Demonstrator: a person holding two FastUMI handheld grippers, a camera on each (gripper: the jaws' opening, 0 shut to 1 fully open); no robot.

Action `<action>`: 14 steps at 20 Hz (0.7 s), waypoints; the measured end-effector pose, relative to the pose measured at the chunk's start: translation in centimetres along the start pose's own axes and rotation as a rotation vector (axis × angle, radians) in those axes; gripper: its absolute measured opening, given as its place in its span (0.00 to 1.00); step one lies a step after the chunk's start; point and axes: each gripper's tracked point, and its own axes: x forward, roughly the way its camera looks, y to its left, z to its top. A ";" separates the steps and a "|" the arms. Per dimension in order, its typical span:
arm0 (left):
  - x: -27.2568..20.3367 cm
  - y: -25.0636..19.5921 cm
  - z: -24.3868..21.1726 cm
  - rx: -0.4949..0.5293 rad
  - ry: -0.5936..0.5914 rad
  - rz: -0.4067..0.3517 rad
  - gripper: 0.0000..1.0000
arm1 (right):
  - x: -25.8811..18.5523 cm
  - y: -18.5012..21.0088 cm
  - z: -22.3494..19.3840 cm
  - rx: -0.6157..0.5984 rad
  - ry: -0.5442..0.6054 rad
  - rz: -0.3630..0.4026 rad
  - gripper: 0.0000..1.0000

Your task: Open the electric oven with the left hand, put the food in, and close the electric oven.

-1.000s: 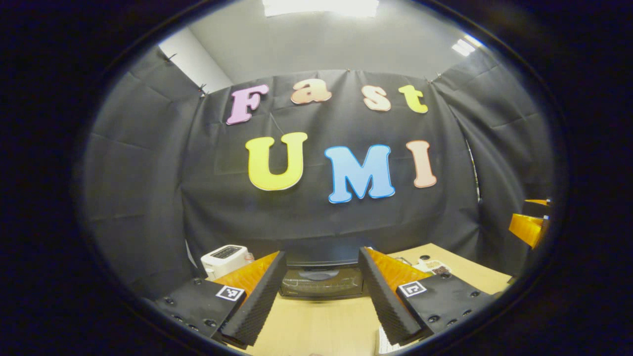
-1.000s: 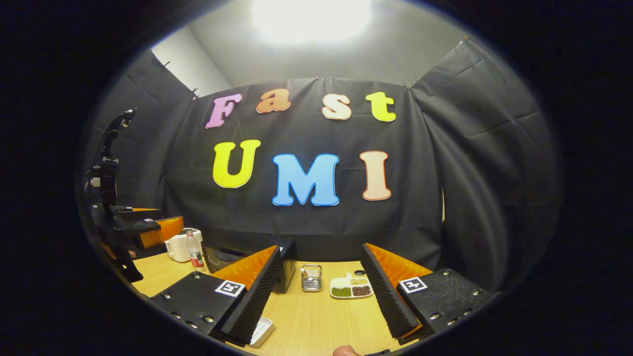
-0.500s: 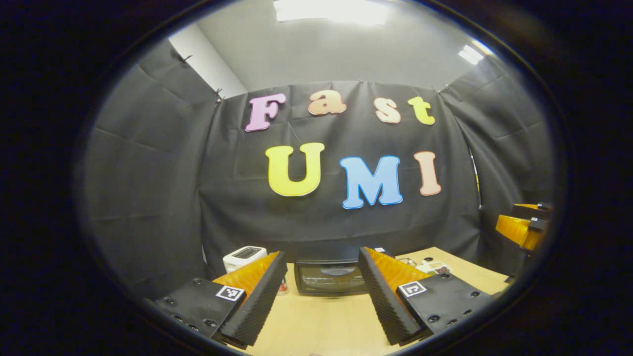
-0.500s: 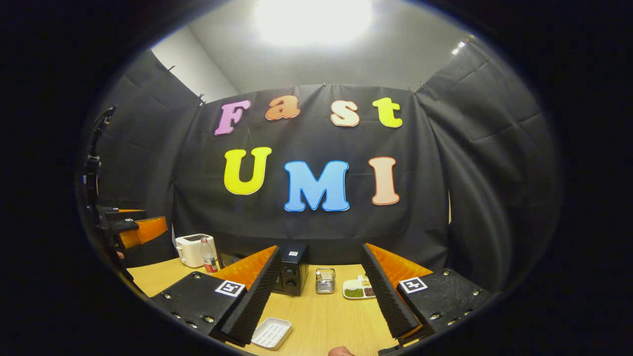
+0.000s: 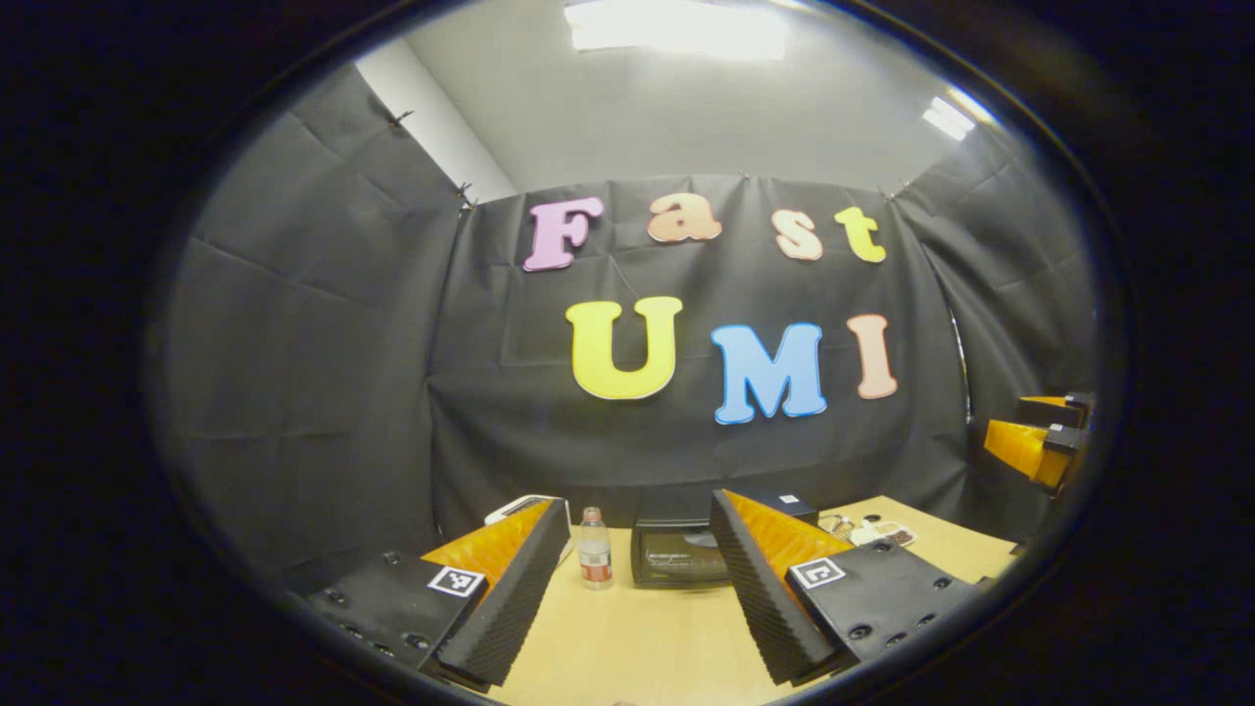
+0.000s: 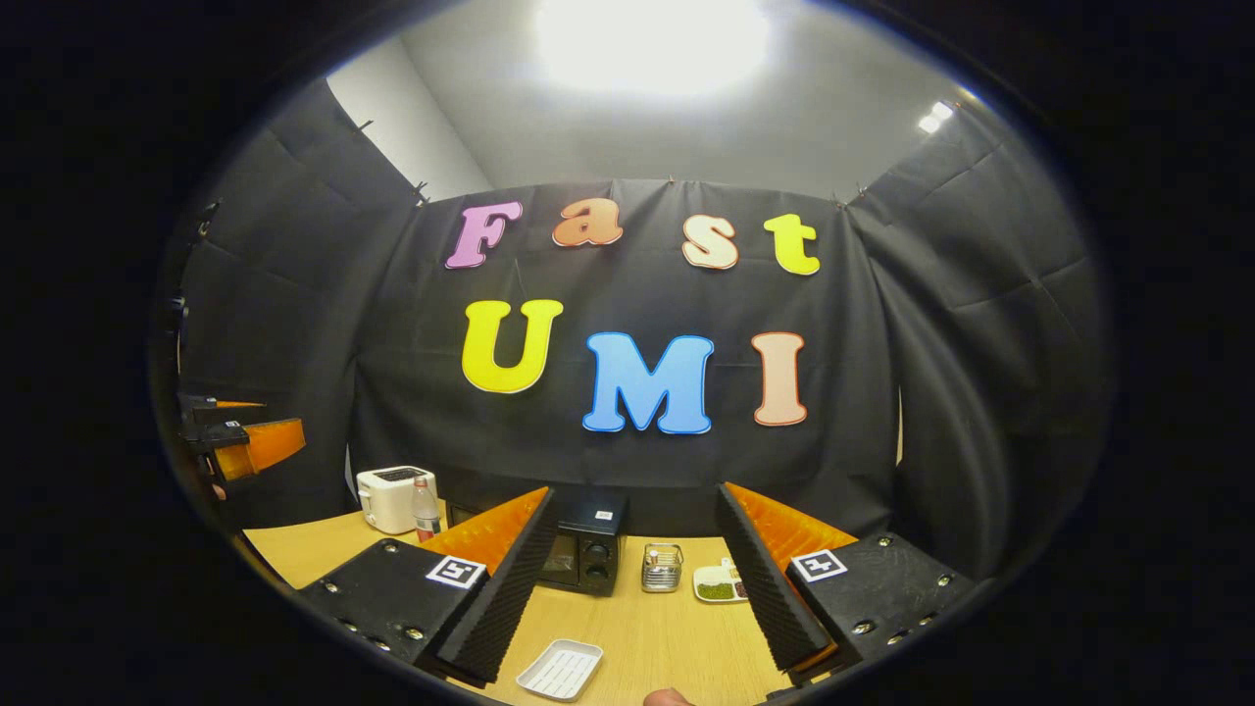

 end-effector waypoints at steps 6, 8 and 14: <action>0.0 1.8 0.0 0.056 -0.003 0.014 1.00 | 0.6 1.4 0.5 0.030 0.000 0.011 0.98; -0.1 2.3 0.0 0.048 -0.008 0.024 1.00 | 0.6 1.2 0.6 0.013 0.005 0.009 0.98; 0.2 2.7 0.5 0.050 -0.027 0.033 1.00 | 0.6 0.7 -0.1 0.030 0.026 0.009 0.98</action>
